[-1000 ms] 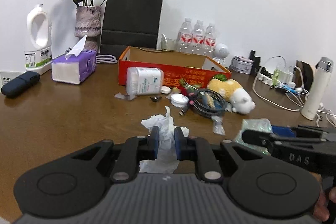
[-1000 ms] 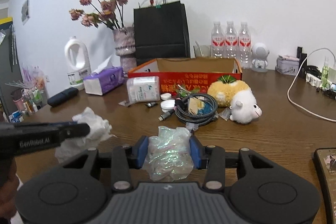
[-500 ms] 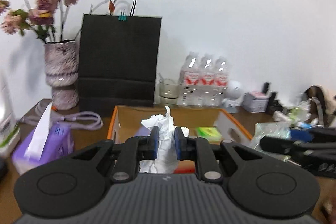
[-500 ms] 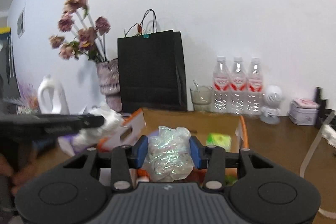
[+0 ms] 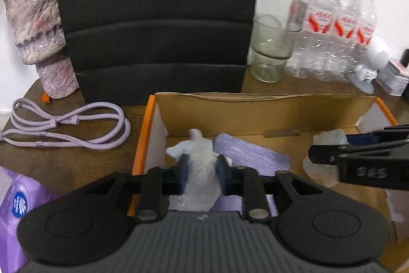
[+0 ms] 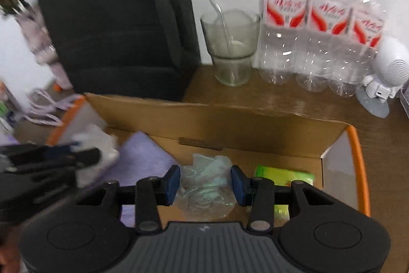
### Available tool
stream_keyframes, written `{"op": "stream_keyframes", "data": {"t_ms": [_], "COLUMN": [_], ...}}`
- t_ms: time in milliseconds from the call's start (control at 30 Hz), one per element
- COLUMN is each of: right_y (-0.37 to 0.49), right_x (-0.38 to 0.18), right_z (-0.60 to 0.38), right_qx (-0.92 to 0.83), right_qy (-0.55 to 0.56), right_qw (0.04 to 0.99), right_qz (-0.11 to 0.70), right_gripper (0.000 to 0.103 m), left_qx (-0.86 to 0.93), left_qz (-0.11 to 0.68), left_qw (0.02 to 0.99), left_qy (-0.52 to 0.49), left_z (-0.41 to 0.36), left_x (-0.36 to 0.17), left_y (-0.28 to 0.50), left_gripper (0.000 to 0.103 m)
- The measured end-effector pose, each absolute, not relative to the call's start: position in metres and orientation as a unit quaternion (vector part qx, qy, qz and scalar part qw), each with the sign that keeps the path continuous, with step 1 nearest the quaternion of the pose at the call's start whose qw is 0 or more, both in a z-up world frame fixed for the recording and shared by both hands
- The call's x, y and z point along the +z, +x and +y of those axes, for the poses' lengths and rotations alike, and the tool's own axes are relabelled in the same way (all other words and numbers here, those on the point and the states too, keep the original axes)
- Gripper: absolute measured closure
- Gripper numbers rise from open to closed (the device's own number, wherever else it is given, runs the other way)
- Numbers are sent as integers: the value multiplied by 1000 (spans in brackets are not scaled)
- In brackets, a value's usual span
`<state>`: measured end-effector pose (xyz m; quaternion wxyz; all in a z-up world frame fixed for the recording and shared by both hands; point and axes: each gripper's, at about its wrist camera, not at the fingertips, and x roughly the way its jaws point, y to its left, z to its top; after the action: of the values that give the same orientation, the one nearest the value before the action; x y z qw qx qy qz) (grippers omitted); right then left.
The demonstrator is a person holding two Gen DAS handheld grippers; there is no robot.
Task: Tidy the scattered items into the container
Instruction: 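Carry the tissue and plastic bag into the box and open both tools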
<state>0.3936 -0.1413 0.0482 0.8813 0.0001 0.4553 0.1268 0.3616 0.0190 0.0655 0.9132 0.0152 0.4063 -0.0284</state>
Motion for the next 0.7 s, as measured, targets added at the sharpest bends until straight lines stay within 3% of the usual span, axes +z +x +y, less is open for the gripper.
{"op": "stream_keyframes", "data": {"t_ms": [100,200,233,300,367,533,700], "right_y": [399,398,395,387,381,351,305], "right_x": [40,46,53,69,85,118,128], "right_z": [-139,-146,-149,-155,-162,-189,-201], "right_qx": [121,112,111,103,93,61,57], "right_qy": [-2,8,9,6,-5,8,8], "right_qw": [879,878,878,880,878,868,869], "right_qz": [461,466,465,464,469,493,492], "right_gripper": [44,39,38,21,12,11,10], "left_qx": [-35,-32,-29,-29,-19,-14,-18], "left_qz": [411,412,410,415,430,440,428], "left_qw": [911,911,911,910,903,898,904], "left_qy": [11,6,4,-3,-5,4,15], "left_z": [23,27,27,29,29,24,16], "left_x": [66,76,82,95,107,133,143], "left_y": [364,360,358,351,344,308,263], "left_gripper": [63,51,39,29,13,2,0]}}
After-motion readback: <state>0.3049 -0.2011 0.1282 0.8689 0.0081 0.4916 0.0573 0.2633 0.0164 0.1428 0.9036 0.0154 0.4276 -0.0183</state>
